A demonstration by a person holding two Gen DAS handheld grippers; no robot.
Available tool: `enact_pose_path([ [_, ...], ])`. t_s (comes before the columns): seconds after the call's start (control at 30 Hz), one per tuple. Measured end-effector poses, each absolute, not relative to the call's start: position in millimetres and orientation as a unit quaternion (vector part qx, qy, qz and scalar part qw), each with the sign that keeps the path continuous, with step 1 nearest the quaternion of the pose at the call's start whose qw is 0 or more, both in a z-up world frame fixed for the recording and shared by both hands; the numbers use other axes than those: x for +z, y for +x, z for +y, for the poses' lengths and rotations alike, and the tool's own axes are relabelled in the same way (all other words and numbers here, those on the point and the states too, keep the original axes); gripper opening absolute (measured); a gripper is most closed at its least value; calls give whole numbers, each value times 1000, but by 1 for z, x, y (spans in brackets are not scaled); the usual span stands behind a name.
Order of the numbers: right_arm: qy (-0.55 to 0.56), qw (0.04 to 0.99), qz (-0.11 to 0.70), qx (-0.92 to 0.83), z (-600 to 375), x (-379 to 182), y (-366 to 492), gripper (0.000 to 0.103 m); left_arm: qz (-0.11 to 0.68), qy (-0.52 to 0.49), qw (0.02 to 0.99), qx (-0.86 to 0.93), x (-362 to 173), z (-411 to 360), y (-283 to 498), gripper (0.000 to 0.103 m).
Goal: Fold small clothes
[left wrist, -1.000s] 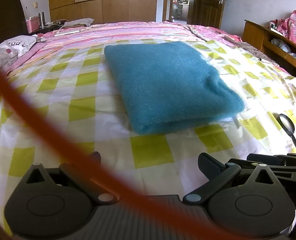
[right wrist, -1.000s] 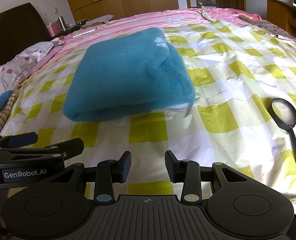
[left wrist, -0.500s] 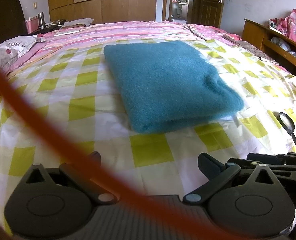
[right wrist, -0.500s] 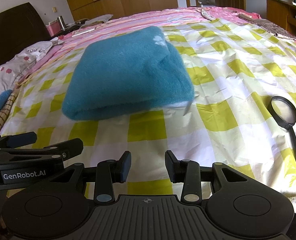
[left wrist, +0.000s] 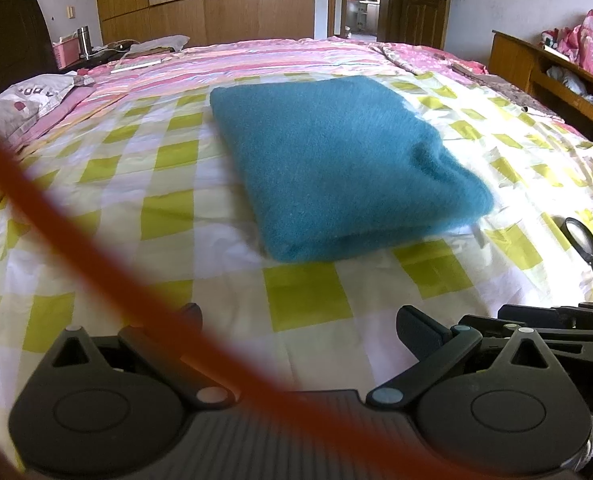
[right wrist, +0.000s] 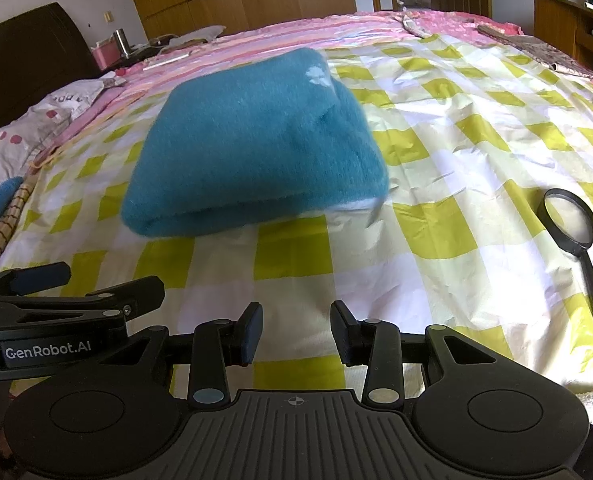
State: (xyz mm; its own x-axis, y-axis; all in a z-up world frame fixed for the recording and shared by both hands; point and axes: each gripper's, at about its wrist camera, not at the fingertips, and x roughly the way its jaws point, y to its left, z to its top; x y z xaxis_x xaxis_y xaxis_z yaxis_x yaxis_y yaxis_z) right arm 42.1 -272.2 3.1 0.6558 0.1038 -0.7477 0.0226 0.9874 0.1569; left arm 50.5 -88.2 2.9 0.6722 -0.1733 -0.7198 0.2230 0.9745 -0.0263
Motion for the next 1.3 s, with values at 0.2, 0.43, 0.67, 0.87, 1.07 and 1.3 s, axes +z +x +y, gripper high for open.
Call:
enact_pose_path([
  [0.2, 76, 905, 418, 22, -272, 1, 44, 37, 395, 39, 912, -102, 2, -89, 51, 103],
  [0.43, 75, 903, 422, 18, -273, 0, 46, 37, 395, 47, 912, -100, 3, -92, 51, 103],
  [0.67, 75, 903, 423, 18, -273, 0, 47, 37, 396, 48, 912, -98, 3, -92, 51, 103],
  [0.87, 75, 903, 423, 18, -273, 0, 47, 37, 396, 49, 912, -98, 3, -92, 51, 103],
  [1.07, 74, 903, 422, 17, -273, 0, 47, 37, 395, 49, 912, -98, 3, -92, 51, 103],
  [1.3, 74, 903, 422, 17, -273, -1, 47, 38, 394, 50, 913, -97, 4, -92, 51, 103],
])
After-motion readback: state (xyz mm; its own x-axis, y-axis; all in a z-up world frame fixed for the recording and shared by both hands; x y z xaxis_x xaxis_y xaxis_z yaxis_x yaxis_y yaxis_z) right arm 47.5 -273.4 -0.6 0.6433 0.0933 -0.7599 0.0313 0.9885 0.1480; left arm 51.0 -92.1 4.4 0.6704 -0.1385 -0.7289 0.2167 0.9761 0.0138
